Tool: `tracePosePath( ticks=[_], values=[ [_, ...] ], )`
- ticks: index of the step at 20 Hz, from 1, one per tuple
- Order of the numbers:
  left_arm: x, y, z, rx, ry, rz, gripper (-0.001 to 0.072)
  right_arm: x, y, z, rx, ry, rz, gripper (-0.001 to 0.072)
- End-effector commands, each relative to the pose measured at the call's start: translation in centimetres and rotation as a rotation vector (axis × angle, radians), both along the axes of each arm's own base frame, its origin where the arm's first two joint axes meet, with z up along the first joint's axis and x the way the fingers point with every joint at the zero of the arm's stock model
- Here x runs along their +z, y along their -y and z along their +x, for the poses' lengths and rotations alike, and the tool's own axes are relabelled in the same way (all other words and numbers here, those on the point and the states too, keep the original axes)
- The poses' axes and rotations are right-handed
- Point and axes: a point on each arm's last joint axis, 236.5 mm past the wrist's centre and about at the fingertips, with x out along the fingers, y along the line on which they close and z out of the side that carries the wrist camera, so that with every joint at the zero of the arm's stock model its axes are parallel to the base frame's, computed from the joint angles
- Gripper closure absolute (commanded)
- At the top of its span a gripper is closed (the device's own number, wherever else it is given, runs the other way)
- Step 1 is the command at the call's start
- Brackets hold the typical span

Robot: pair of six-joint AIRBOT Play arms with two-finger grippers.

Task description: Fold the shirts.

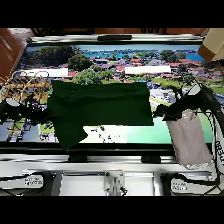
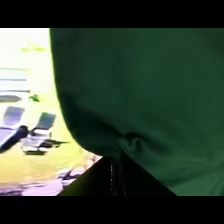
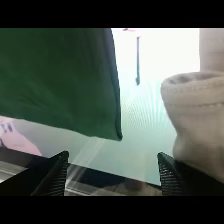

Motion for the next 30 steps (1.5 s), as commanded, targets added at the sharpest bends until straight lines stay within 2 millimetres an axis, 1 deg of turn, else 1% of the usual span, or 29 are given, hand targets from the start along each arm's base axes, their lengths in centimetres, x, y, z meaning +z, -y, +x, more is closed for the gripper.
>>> tracePosePath(
  ticks=[1, 2, 4, 6, 8, 10, 12, 14, 15, 16, 17, 18, 19, 20, 21, 22, 23, 24, 25, 26, 27, 28, 29, 30],
  values=[
    [1.0, 0.3, 0.2, -0.003, 0.02, -0.008, 0.0675, -0.5, -1.7, -0.5, -0.001, -0.028, 0.08, 0.0051],
    [1.1, 0.3, 0.2, -0.003, 0.023, -0.007, 0.0675, -0.3, -2.2, -0.5, 0.017, -0.023, 0.103, 0.0051],
    [1.2, 0.3, 0.3, -0.003, 0.027, -0.005, 0.0675, -0.5, -1.8, -0.2, 0.013, -0.009, 0.086, 0.0051],
    [1.3, 0.3, 0.2, -0.003, 0.028, -0.006, 0.0675, -1.1, -1.2, -0.1, 0.006, -0.012, 0.058, 0.0051],
    [1.5, 0.4, 0.2, -0.005, 0.029, -0.007, 0.0675, -1.7, -1.4, -0.2, -0.004, -0.039, 0.068, 0.0052],
    [1.6, 0.4, 0.2, -0.006, 0.032, -0.006, 0.0675, -2.5, -2.7, -0.4, 0.006, -0.063, 0.095, 0.0051],
    [1.8, 0.6, 0.0, -0.011, 0.025, -0.015, 0.0675, -3.3, -4.2, -0.8, 0.065, -0.076, 0.081, 0.0052],
    [1.9, 0.7, -0.1, -0.012, 0.026, -0.015, 0.0674, -4.3, -5.1, -0.6, 0.06, -0.079, 0.055, 0.0052],
    [2.0, 0.6, -0.1, -0.012, 0.029, -0.015, 0.0674, -4.5, -5.7, -0.3, 0.049, -0.077, 0.059, 0.0113],
    [2.1, 0.6, 0.0, -0.012, 0.032, -0.013, 0.0675, -4.6, -6.1, -0.1, 0.049, -0.069, 0.059, 0.0247],
    [2.3, 0.6, 0.0, -0.012, 0.037, -0.012, 0.0675, -4.6, -6.2, 0.0, 0.044, -0.063, 0.055, 0.0446],
    [2.7, 0.6, 0.1, -0.014, 0.044, -0.01, 0.0675, -4.3, -6.3, 0.2, 0.028, -0.06, 0.059, 0.0615],
    [3.3, 0.6, 0.3, -0.019, 0.056, -0.008, 0.0675, -3.6, -6.3, 0.6, 0.027, -0.04, 0.062, 0.0642],
    [4.6, 0.5, 0.8, -0.033, 0.082, -0.003, 0.0676, -2.3, -6.2, 1.3, 0.04, 0.006, 0.057, 0.0643],
    [6.8, 0.3, 1.8, -0.048, 0.133, 0.012, 0.0676, -0.3, -6.1, 2.4, 0.062, 0.076, 0.052, 0.0643],
    [9.9, -0.1, 3.1, -0.053, 0.213, 0.039, 0.0677, 2.6, -5.9, 3.8, 0.088, 0.171, 0.042, 0.0643],
    [14.7, -0.6, 4.8, -0.057, 0.338, 0.084, 0.0677, 6.8, -5.6, 5.6, 0.112, 0.302, 0.022, 0.0643],
    [20.4, -0.9, 6.1, -0.061, 0.482, 0.136, 0.0677, 11.6, -5.1, 7.2, 0.146, 0.449, -0.014, 0.0643],
    [27.4, -1.0, 6.8, -0.064, 0.651, 0.197, 0.0677, 17.9, -4.7, 8.3, 0.187, 0.63, -0.057, 0.0643],
    [36.1, -0.7, 6.3, -0.058, 0.855, 0.265, 0.0676, 25.2, -4.0, 8.8, 0.209, 0.829, -0.117, 0.0643],
    [44.2, -0.3, 4.4, -0.031, 1.05, 0.324, 0.0676, 32.4, -3.2, 8.5, 0.195, 1.021, -0.181, 0.0643],
    [52.6, 0.4, 1.0, 0.014, 1.261, 0.381, 0.0675, 40.3, -2.4, 6.9, 0.15, 1.231, -0.235, 0.0643],
    [59.7, 1.3, -3.3, 0.055, 1.456, 0.429, 0.0675, 47.2, -1.8, 4.5, 0.094, 1.421, -0.267, 0.0642],
    [64.8, 2.3, -7.8, 0.088, 1.61, 0.464, 0.0676, 53.5, -1.4, 0.9, 0.039, 1.604, -0.278, 0.0643]
  ],
)
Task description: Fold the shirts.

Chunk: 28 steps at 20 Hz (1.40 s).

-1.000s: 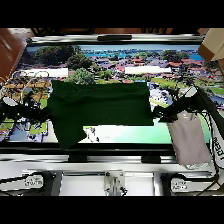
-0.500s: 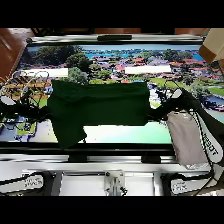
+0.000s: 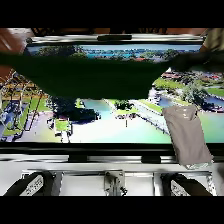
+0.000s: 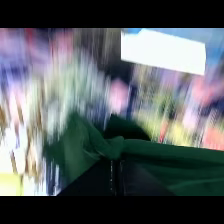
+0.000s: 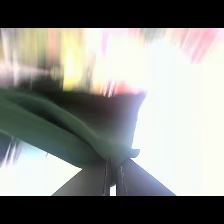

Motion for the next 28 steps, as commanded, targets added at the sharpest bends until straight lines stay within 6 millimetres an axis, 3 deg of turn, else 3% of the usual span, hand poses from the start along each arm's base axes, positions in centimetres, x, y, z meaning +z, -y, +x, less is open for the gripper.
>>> tracePosePath(
  ticks=[1, 2, 3, 4, 6, 8, 11, 14, 16, 17, 20, 22, 23, 26, 28],
  values=[
    [21.1, 3.7, -15.9, 0.069, 0.614, 0.103, 0.0676, 22.2, 2.0, -10.8, -0.097, 0.647, -0.007, 0.0643],
    [22.9, 4.9, -19.4, 0.067, 0.688, 0.115, 0.0675, 25.2, 2.1, -14.3, -0.109, 0.742, 0.023, 0.0643],
    [23.7, 6.0, -22.5, 0.061, 0.734, 0.109, 0.0675, 26.6, 2.2, -17.0, -0.115, 0.79, 0.051, 0.0643],
    [23.8, 6.8, -24.4, 0.055, 0.75, 0.108, 0.0675, 27.2, 2.1, -19.2, -0.116, 0.805, 0.077, 0.0643],
    [23.2, 7.1, -26.7, 0.079, 0.745, 0.149, 0.0676, 26.8, 2.4, -21.5, -0.129, 0.788, 0.08, 0.0643],
    [21.7, 5.9, -26.6, 0.133, 0.678, 0.173, 0.0675, 25.1, 3.5, -21.8, -0.175, 0.719, 0.047, 0.0643],
    [17.5, 4.9, -23.2, 0.125, 0.479, 0.175, 0.0676, 20.5, 5.0, -20.0, -0.231, 0.529, -0.02, 0.0642],
    [11.2, 3.5, -18.1, 0.089, 0.227, 0.186, 0.0676, 14.1, 5.3, -16.1, -0.226, 0.264, -0.074, 0.0642],
    [6.2, 2.1, -14.1, 0.07, 0.067, 0.167, 0.0676, 7.9, 5.4, -13.1, -0.207, 0.005, -0.116, 0.0642],
    [3.4, 1.5, -12.2, 0.056, -0.013, 0.164, 0.0676, 4.3, 5.7, -11.7, -0.207, -0.138, -0.144, 0.0642],
    [-7.7, -0.4, -6.3, 0.011, -0.309, 0.094, 0.0675, -4.6, 6.1, -6.0, -0.191, -0.389, -0.186, 0.0642],
    [-15.3, -1.0, -2.3, -0.009, -0.456, 0.006, 0.0675, -10.3, 5.8, -1.0, -0.183, -0.462, -0.179, 0.0642],
    [-17.9, -1.1, -0.2, -0.013, -0.482, -0.031, 0.0675, -13.3, 5.6, 1.8, -0.182, -0.476, -0.171, 0.0642],
    [-23.7, -0.2, 7.0, -0.048, -0.485, -0.059, 0.0675, -20.8, 4.3, 10.1, -0.186, -0.444, -0.085, 0.0642],
    [-26.8, 0.7, 11.9, -0.049, -0.438, -0.046, 0.0675, -24.1, 2.8, 14.4, -0.201, -0.389, 0.028, 0.0642]
  ],
)
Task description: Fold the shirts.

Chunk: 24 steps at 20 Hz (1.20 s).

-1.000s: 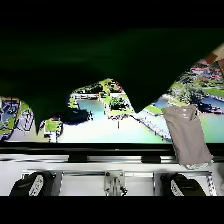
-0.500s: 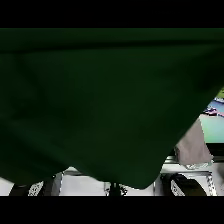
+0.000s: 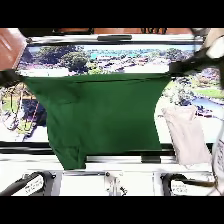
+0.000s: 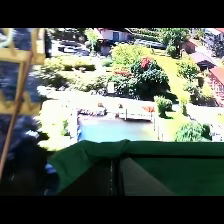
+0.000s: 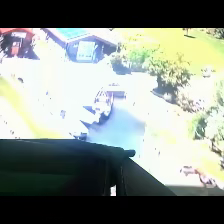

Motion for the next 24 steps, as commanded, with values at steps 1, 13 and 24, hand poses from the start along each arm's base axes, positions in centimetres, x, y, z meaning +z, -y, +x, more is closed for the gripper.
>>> tracePosePath(
  ticks=[1, 13, 24],
  values=[
    [-6.3, 1.2, 8.3, 0.016, 0.071, -0.009, 0.0675, -6.7, -2.4, 8.1, -0.067, 0.117, 0.17, 0.0642],
    [-16.8, 3.2, 8.4, 0.001, -0.258, -0.081, 0.0675, -15.0, -1.9, 7.2, -0.088, -0.066, 0.17, 0.0642],
    [-22.2, 4.0, -1.9, -0.086, -0.673, -0.132, 0.0676, -17.6, -2.2, -0.8, -0.029, -0.424, 0.153, 0.0642]
  ],
)
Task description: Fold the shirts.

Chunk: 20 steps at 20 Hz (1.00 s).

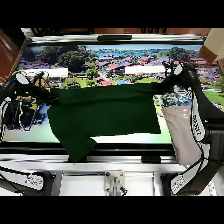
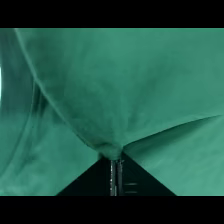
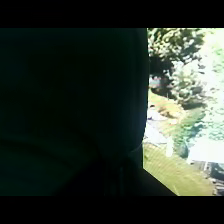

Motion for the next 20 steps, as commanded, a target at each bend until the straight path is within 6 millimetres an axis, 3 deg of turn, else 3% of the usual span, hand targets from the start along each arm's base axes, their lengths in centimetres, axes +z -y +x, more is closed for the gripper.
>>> tracePosePath(
  ticks=[1, 6, 11, 12, 13, 14, 15, 17, 20],
  values=[
    [-0.6, -0.7, -1.5, 0.008, -0.059, -0.01, 0.0676, -0.4, 0.0, -1.4, 0.014, -0.062, -0.001, 0.0642],
    [-1.0, -1.8, -1.6, 0.031, -0.066, -0.012, 0.0676, -0.5, 0.3, -2.9, 0.035, -0.119, -0.011, 0.0642],
    [-2.3, -1.3, -1.7, 0.029, -0.095, -0.021, 0.0675, -1.4, -0.7, -3.6, 0.034, -0.166, 0.002, 0.0638],
    [-2.4, -1.2, -1.7, 0.028, -0.097, -0.022, 0.0672, -1.4, -0.7, -3.7, 0.032, -0.168, 0.002, 0.0566],
    [-2.1, -1.0, -1.9, 0.026, -0.103, -0.032, 0.0561, -1.1, -0.9, -3.8, 0.034, -0.172, 0.009, 0.0335],
    [-1.7, -0.9, -2.3, 0.019, -0.119, -0.042, 0.0385, -0.5, -0.8, -4.3, 0.045, -0.186, 0.007, 0.0237],
    [-1.0, -0.9, -2.7, 0.011, -0.137, -0.053, 0.0299, 0.4, -0.2, -4.9, 0.055, -0.198, -0.016, 0.0237],
    [1.3, -0.9, -3.7, -0.009, -0.15, -0.066, 0.0297, 3.1, 1.9, -5.9, 0.06, -0.196, -0.082, 0.0237],
    [5.5, -1.3, -6.4, -0.05, -0.131, -0.068, 0.0298, 8.5, 4.2, -8.9, 0.069, -0.199, -0.089, 0.0201]
  ],
)
